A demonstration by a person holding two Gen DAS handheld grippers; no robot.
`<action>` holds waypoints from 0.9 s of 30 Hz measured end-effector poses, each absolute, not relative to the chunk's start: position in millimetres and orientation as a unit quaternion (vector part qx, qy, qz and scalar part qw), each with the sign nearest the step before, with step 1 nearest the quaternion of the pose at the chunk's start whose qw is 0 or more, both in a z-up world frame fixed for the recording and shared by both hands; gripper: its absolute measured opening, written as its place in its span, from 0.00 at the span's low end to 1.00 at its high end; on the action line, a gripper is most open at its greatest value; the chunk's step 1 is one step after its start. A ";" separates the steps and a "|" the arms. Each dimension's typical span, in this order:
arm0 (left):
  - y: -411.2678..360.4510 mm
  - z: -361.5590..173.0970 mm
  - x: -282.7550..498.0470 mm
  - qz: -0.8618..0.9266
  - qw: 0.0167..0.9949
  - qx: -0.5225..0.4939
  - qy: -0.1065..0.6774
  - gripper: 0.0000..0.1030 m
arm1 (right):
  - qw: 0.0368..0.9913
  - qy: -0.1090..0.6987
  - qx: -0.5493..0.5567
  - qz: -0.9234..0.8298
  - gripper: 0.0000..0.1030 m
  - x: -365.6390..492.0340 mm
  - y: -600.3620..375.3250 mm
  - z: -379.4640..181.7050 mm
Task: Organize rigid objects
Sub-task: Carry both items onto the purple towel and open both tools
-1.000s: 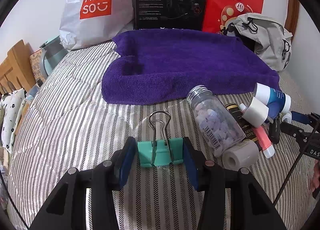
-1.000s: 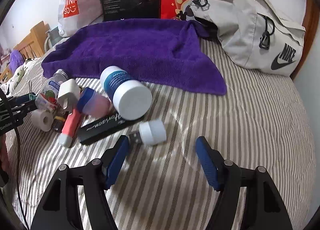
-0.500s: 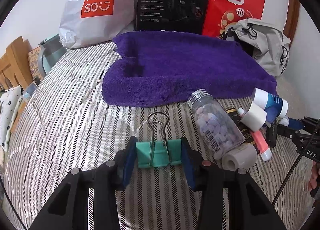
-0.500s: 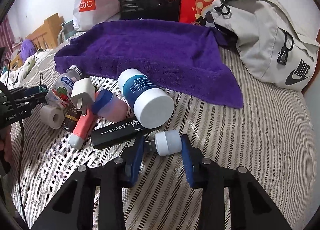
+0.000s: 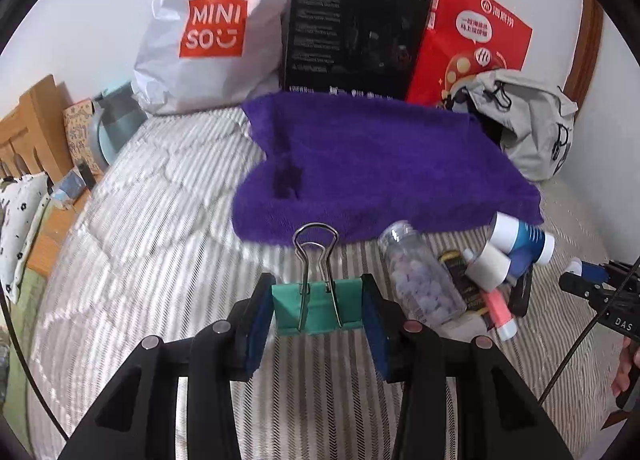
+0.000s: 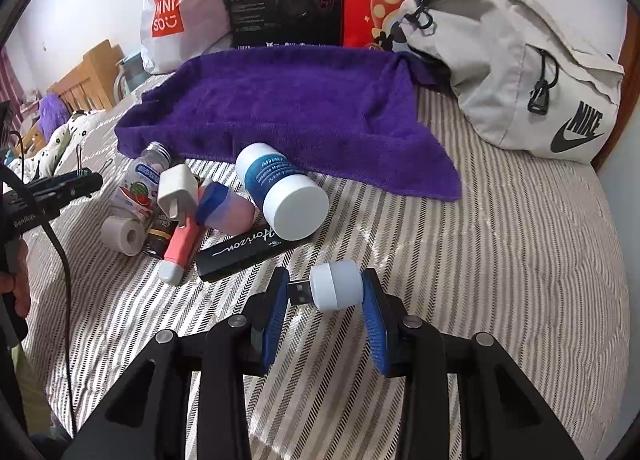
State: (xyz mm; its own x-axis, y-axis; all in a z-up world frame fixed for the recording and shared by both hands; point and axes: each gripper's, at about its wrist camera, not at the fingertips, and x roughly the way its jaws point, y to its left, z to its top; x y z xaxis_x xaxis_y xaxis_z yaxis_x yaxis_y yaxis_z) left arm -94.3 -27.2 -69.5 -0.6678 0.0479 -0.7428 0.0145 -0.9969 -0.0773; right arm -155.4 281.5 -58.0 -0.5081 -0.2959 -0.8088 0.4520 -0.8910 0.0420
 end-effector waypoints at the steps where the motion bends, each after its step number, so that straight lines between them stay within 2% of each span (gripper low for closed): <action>1: -28.2 -63.9 -95.5 0.914 0.009 -0.404 -0.037 0.39 | 0.218 0.083 0.445 -0.864 0.35 -155.0 282.6 -53.7; 8: -34.5 -34.0 -118.0 0.921 0.007 -0.387 -0.035 0.39 | 0.232 0.077 0.429 -0.870 0.35 -168.0 276.4 -22.5; 16: -33.8 -17.3 -176.0 0.923 0.004 -0.384 -0.023 0.39 | 0.255 0.079 0.418 -0.868 0.35 -224.7 244.9 3.1; 27: -23.2 -34.4 -269.2 0.913 0.012 -0.406 -0.040 0.39 | 0.254 0.069 0.440 -0.859 0.35 -333.5 198.1 -11.3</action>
State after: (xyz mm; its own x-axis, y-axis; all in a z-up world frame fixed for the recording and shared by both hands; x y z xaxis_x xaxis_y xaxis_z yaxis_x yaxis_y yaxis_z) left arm -269.2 -23.2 -34.4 -0.6694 0.0546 -0.7409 0.0098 -0.9966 -0.0823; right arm -333.5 198.1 -11.3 -0.4836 -0.3751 -0.7909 0.4967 -0.8616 0.1049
